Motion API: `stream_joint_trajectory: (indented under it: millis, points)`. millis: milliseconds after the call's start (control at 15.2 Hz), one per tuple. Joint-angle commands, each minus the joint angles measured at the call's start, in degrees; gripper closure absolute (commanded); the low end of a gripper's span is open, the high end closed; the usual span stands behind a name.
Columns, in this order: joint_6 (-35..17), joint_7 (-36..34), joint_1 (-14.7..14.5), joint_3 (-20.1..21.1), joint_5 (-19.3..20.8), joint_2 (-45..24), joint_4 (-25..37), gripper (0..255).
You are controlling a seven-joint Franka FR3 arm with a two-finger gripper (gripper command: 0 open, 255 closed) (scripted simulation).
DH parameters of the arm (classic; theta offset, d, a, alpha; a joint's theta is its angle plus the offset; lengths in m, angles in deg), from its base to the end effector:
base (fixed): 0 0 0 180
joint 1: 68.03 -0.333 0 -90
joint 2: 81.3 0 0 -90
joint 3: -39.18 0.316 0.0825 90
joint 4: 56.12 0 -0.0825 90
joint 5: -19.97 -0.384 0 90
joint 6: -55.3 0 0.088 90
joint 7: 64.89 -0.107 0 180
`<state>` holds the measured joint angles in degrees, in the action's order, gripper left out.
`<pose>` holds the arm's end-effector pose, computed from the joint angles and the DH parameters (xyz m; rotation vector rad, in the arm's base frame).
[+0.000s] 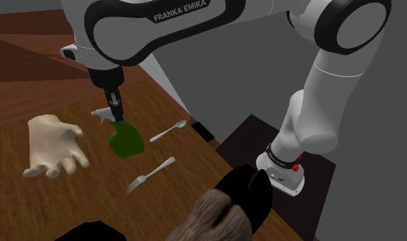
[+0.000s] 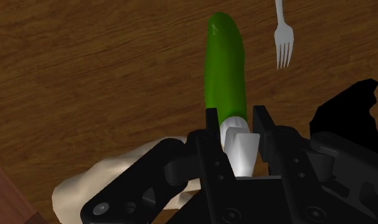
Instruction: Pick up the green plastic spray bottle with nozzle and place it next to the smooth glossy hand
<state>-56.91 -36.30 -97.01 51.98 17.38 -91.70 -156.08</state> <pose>0.4638 0.4080 0.4714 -2.5153 -1.7348 -0.0410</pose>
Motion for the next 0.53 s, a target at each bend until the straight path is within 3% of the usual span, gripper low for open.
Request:
stream_joint_trajectory:
  millis: [0, 462]
  points:
    - [-1.41, 0.06, -0.01, -0.01, 0.03, -0.24, -1.14, 255]
    - [-5.4, 0.18, -0.07, -0.05, 0.19, -1.3, -4.09, 255]
